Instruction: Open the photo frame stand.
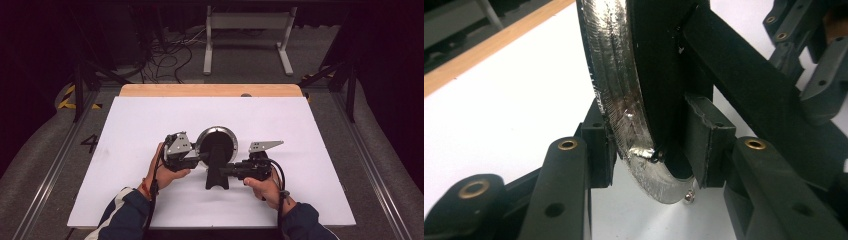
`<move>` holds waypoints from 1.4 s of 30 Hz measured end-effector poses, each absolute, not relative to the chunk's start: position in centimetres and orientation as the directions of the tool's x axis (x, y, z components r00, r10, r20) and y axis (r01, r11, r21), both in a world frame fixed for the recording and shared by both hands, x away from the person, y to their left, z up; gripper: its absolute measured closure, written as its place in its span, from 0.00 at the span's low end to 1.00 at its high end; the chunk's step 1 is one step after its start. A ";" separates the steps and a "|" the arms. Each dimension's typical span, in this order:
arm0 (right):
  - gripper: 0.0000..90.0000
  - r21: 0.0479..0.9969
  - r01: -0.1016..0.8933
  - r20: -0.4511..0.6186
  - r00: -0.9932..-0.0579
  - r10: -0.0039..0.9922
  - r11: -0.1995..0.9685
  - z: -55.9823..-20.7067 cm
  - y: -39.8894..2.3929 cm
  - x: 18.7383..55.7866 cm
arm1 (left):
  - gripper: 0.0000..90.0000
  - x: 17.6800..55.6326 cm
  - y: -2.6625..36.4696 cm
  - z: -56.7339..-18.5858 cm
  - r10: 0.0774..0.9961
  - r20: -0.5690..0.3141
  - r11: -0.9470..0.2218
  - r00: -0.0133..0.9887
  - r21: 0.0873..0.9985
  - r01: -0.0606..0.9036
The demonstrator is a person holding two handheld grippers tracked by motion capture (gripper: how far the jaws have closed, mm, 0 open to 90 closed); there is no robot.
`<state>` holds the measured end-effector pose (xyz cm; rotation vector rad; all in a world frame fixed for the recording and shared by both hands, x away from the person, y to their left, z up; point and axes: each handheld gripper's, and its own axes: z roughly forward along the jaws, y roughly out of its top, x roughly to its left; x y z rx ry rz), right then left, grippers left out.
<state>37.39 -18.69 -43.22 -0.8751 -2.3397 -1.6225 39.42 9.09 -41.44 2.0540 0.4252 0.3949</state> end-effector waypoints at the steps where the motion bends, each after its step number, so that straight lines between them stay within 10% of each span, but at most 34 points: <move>1: 0.82 0.803 0.546 0.445 -0.816 0.369 0.239 -43.2 -18.7 37.4 | 0.67 39.4 9.1 -41.4 0.456 0.110 -0.473 0.883 0.870 0.136; 42: 0.82 0.803 0.540 0.427 -0.816 0.391 0.251 -42.9 -18.5 37.1 | 0.66 39.5 7.5 -44.1 0.455 0.214 -0.599 0.864 0.791 0.120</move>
